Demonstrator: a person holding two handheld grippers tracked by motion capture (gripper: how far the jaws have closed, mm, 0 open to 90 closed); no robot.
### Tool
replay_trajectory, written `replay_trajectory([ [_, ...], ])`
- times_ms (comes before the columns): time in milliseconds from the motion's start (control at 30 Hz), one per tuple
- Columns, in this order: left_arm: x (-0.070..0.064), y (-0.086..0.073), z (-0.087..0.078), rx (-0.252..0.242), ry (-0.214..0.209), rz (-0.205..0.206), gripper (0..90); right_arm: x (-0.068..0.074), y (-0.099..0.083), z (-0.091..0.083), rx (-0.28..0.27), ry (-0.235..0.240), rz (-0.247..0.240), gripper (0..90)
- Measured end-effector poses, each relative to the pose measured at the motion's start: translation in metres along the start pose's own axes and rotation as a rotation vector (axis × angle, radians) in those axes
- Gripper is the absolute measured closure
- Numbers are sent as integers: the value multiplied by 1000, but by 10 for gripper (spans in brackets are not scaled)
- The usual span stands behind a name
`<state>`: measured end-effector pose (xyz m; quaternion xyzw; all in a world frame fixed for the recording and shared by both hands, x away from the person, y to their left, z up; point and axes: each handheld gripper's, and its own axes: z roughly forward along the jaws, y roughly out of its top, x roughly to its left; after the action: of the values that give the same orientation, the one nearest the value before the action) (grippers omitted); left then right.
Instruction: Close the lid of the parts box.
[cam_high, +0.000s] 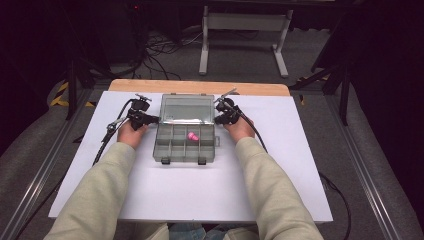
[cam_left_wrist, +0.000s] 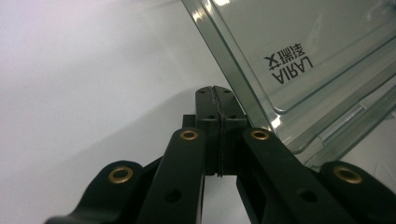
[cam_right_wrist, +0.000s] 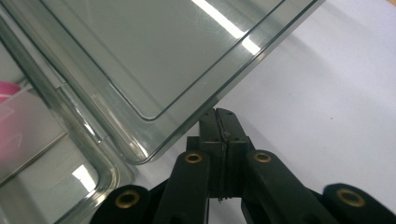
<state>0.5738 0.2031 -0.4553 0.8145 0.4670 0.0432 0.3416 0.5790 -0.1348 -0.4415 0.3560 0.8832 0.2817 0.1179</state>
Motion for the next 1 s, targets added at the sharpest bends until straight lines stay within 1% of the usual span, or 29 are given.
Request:
replay_trajectory([
  [67, -1, 0, 1, -3, 0, -9, 900, 0, 0, 1, -2, -3, -1, 900],
  [400, -1, 1, 2, -21, 18, -8, 900, -1, 1, 2, -20, -17, 8, 900],
  [533, -1, 2, 1, -38, 13, -22, 900, -1, 2, 1, -34, -25, 12, 900],
  [667, -2, 3, -2, -50, 17, -19, 900, -1, 3, -1, -50, -35, 4, 900],
  [700, -2, 3, -3, -53, 19, -12, 900, -1, 3, -2, -55, -38, 4, 900],
  [867, -3, 4, -7, -78, 33, -12, 900, 0, 5, -7, -75, -52, -5, 900],
  [900, -3, 4, -8, -79, 30, -10, 900, 0, 5, -8, -78, -53, -9, 900],
  [1000, -4, 5, -11, -92, 36, -8, 900, 1, 6, -10, -91, -56, -4, 900],
])
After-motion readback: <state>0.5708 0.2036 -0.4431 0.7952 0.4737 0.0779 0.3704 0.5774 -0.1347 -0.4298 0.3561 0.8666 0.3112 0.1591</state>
